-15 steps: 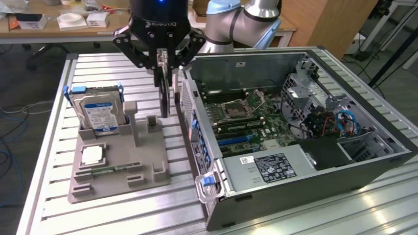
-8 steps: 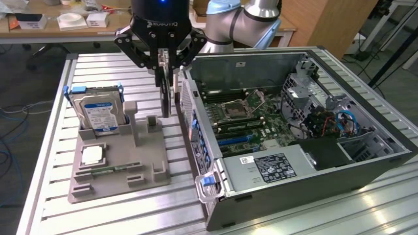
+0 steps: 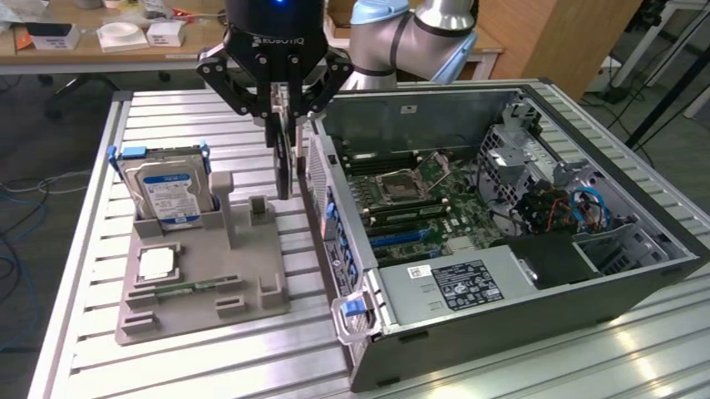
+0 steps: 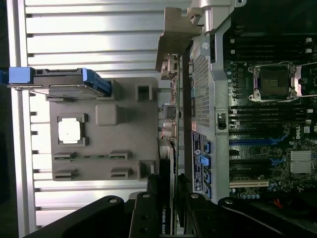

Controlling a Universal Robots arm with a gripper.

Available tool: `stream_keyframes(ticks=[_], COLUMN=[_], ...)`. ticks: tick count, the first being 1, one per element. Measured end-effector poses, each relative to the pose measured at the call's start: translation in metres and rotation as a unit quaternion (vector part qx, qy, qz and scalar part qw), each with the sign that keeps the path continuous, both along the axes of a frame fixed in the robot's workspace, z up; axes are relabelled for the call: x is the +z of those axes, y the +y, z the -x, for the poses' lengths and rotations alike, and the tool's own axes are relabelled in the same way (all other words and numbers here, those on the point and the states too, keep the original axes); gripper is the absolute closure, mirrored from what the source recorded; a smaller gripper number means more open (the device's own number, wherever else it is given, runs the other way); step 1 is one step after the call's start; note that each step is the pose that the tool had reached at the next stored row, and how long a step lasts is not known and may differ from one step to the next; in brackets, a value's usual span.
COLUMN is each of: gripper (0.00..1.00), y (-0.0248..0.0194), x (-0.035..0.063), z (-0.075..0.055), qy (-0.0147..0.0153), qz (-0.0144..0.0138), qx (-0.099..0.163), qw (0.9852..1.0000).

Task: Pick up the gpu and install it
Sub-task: 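Pick up the gpu and move the gpu toward the slot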

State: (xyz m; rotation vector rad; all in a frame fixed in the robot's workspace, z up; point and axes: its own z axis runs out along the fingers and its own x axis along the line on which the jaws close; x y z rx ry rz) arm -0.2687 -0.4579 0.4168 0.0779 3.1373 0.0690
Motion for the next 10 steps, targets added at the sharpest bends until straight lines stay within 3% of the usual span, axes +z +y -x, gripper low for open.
stream_keyframes(ticks=[10], gripper=[0.74], y=[0.0000], x=[-0.0001], z=[-0.0046], qy=[0.0000], qz=[0.0000], qx=[0.000], qw=[1.0000])
